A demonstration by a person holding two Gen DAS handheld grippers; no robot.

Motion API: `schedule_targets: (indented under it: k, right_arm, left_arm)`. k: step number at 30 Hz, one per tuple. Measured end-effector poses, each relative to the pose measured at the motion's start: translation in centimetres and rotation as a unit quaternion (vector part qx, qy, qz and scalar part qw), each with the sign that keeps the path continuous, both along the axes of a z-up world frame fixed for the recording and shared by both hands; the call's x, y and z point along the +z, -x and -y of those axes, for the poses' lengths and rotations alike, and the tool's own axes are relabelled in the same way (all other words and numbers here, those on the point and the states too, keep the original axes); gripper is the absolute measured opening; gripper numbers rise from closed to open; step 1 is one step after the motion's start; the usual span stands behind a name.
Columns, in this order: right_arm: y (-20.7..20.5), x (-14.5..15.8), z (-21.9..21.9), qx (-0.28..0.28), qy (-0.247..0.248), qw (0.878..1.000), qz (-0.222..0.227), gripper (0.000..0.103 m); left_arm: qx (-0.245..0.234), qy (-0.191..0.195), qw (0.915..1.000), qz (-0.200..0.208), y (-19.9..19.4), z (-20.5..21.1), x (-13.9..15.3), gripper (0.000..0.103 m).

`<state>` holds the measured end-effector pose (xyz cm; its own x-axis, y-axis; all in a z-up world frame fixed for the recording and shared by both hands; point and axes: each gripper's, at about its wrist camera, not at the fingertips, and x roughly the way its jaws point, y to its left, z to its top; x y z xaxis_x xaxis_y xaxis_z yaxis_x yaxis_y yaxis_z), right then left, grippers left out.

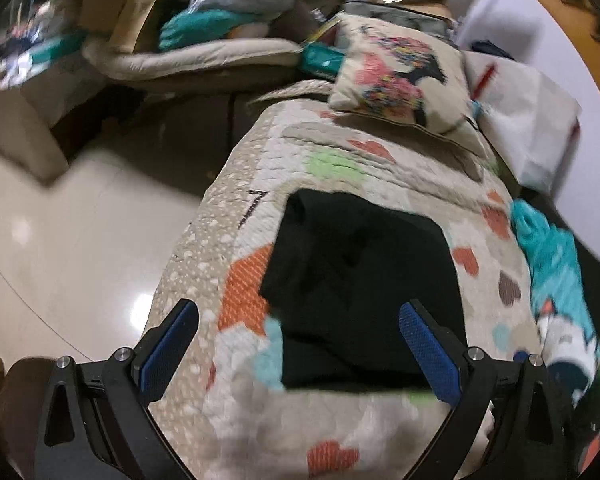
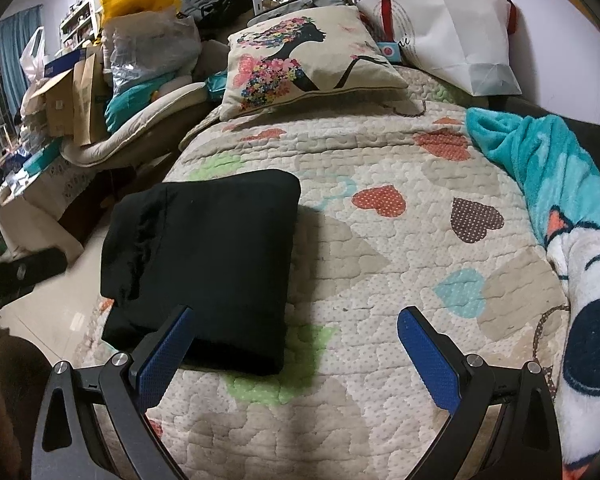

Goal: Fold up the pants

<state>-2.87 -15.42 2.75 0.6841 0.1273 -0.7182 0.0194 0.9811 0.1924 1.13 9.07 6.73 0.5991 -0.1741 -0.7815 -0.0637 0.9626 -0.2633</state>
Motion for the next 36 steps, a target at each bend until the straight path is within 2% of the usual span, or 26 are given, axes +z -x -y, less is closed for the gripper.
schedule_targets:
  k: [5,8,11,12,18,22,24,26,28,29,30,31,32,36]
  right_arm:
    - [-2.2,1.7,1.1,0.015,-0.041,0.999,-0.001,0.103]
    - [-4.5,2.2,1.9,0.025,-0.080,0.996,-0.019,0.103]
    - [-7.4,1.3,3.1,0.023,-0.137,0.989,-0.054,0.103]
    - [-8.4,0.8,3.4,0.023,-0.155,0.986,-0.065,0.103]
    - [-11.9,-2.6,3.2,0.045,-0.199,0.974,-0.096,0.102]
    - [-13.1,-4.7,2.3,0.060,-0.237,0.963,-0.117,0.097]
    - [-13.7,-5.7,1.4,0.069,-0.233,0.962,-0.127,0.094]
    - [-14.1,-6.6,0.6,0.078,-0.234,0.959,-0.137,0.091]
    - [-14.4,-7.2,0.1,0.083,-0.247,0.956,-0.136,0.088]
    - [-14.4,-7.2,-0.2,0.089,-0.252,0.955,-0.133,0.080]
    - [-14.5,-7.1,-0.4,0.091,-0.248,0.955,-0.134,0.079]
    - [-14.4,-6.9,-0.6,0.093,-0.243,0.956,-0.132,0.076]
    - [-14.3,-6.8,-0.5,0.095,-0.243,0.957,-0.129,0.069]
    - [-13.8,-5.4,-0.5,0.099,-0.244,0.958,-0.115,0.050]
  left_arm:
    - [-0.026,0.068,0.9959,-0.053,-6.4,-0.5,-2.2,0.100]
    - [-0.030,0.106,0.9903,-0.084,-9.3,-0.5,-4.3,0.100]
    - [-0.037,0.169,0.9802,-0.095,-10.0,-1.2,-6.4,0.100]
    - [-0.043,0.178,0.9786,-0.093,-9.9,-1.2,-6.7,0.100]
    - [-0.094,0.190,0.9705,-0.114,-10.0,-0.7,-9.0,0.100]
    - [-0.122,0.184,0.9697,-0.106,-10.2,0.5,-9.0,0.100]
    - [-0.135,0.175,0.9701,-0.100,-10.1,1.3,-8.9,0.100]
    - [-0.137,0.155,0.9739,-0.093,-9.9,2.0,-8.8,0.099]
    - [-0.139,0.138,0.9767,-0.088,-9.6,2.4,-8.5,0.077]
    - [-0.143,0.137,0.9762,-0.089,-9.6,2.5,-8.4,0.066]
    - [-0.141,0.138,0.9764,-0.087,-9.5,2.3,-8.3,0.060]
    - [-0.137,0.146,0.9759,-0.087,-9.5,2.1,-8.3,0.056]
    - [-0.136,0.158,0.9741,-0.088,-9.5,1.9,-8.2,0.050]
    - [-0.126,0.179,0.9726,-0.079,-9.2,1.5,-7.4,0.043]
